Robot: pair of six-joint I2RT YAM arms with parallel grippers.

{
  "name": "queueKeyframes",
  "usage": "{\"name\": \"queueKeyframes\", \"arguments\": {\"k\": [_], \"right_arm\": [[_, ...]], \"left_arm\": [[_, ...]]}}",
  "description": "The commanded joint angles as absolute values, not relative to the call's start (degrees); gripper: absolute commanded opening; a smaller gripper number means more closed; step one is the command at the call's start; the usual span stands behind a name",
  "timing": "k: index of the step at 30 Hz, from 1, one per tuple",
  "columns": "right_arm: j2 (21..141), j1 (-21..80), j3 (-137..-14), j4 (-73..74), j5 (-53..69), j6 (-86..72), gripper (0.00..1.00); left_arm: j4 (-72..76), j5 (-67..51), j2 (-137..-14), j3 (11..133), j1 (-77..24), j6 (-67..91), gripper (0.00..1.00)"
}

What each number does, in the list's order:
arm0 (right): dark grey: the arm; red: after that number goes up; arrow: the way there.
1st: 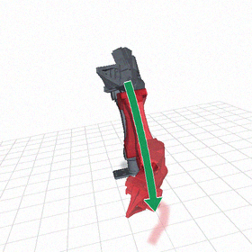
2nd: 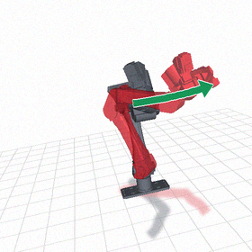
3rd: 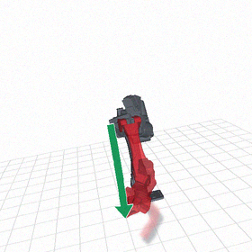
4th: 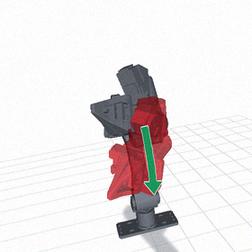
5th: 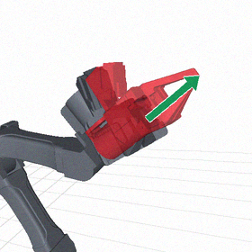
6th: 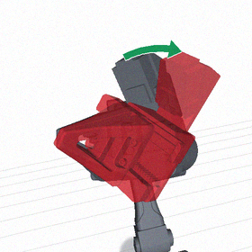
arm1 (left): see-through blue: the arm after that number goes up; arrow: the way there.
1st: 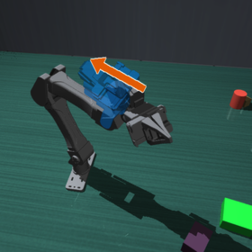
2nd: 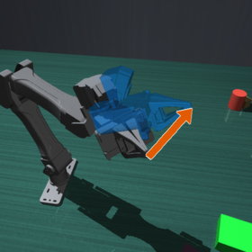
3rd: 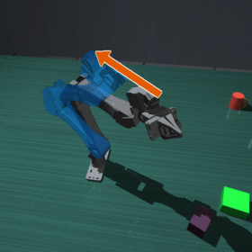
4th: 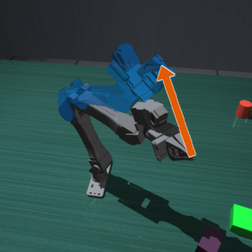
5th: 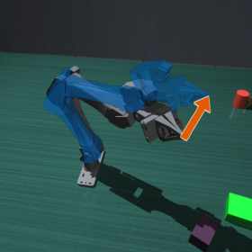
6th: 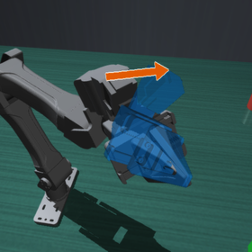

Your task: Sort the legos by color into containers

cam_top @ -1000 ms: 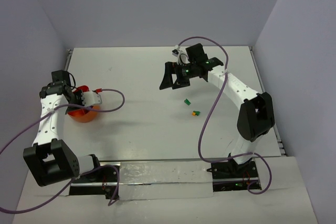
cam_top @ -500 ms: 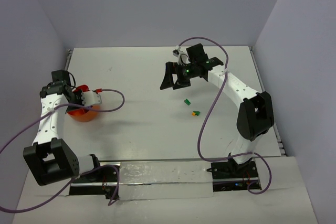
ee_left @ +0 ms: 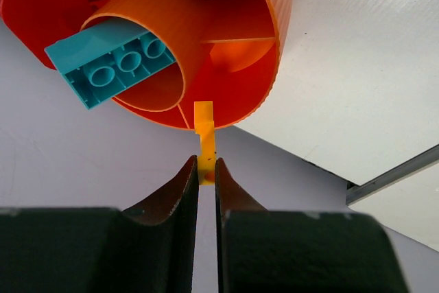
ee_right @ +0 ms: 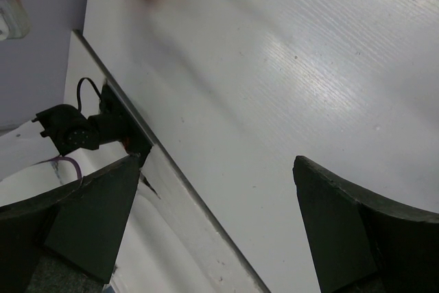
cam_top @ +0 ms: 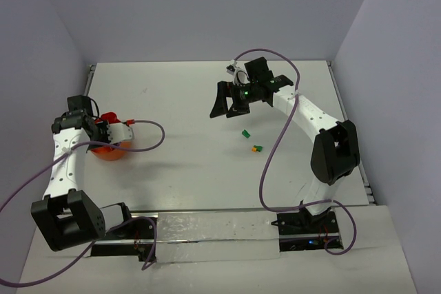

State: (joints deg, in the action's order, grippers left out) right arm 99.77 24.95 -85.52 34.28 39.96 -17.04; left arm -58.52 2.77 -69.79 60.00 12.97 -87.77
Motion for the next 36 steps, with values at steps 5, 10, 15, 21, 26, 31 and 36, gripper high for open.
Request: {"name": "queueKeyframes", "arguments": {"k": [5, 10, 15, 21, 26, 31, 36], "right_arm": [[99.9, 24.5, -87.3, 33.7, 40.9, -16.4, 1.00], [100.3, 24.5, -87.3, 34.0, 40.8, -16.0, 1.00], [100.5, 24.5, -87.6, 34.4, 40.6, -15.6, 1.00], [100.3, 24.5, -87.5, 35.3, 39.4, -14.3, 1.00], [97.5, 23.9, -85.6, 40.5, 32.4, -5.7, 0.98], [94.9, 20.8, -80.8, 48.9, 26.1, 9.4, 0.82], [93.4, 17.0, -75.9, 53.2, 19.3, 19.8, 0.61]], "left_arm": [[-61.2, 1.6, -68.8, 59.0, 13.4, -89.9, 0.18], [-57.4, 2.8, -69.9, 57.4, 13.4, -89.9, 0.26], [-54.3, 2.3, -72.9, 59.3, 13.1, -88.5, 0.30], [-53.1, 0.2, -73.4, 61.2, 12.7, -88.5, 0.33], [-58.4, -10.0, -69.4, 67.6, 11.7, -86.8, 0.40], [-66.5, -18.9, -69.0, 78.4, 7.0, -77.5, 0.48], [-68.8, -22.8, -70.3, 83.0, -3.7, -64.1, 0.52]]}}
